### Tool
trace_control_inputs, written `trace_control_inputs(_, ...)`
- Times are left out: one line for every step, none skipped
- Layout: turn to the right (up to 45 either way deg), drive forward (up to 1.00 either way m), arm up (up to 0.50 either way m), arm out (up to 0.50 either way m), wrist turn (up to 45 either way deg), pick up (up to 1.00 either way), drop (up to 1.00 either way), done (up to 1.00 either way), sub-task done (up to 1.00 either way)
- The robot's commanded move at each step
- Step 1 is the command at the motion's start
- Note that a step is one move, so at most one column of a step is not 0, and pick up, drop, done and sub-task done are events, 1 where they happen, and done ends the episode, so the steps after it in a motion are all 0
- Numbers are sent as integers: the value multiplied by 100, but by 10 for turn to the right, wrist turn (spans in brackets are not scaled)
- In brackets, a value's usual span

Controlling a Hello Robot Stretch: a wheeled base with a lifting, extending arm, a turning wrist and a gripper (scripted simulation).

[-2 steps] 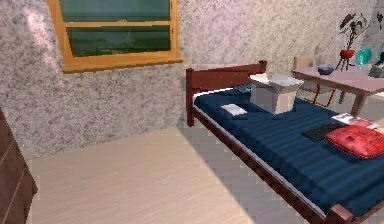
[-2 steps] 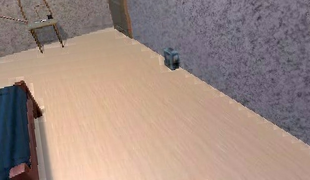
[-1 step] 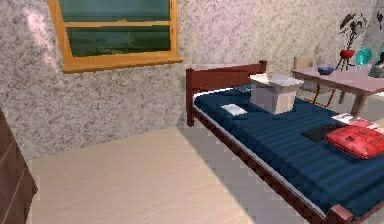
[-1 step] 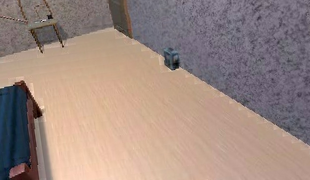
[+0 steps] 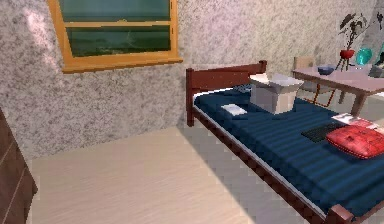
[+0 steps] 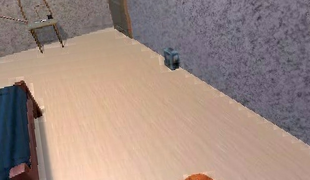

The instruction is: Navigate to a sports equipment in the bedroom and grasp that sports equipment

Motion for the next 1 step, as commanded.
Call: trace_control_inputs(0,0,0,0,0,0,0,100,0)
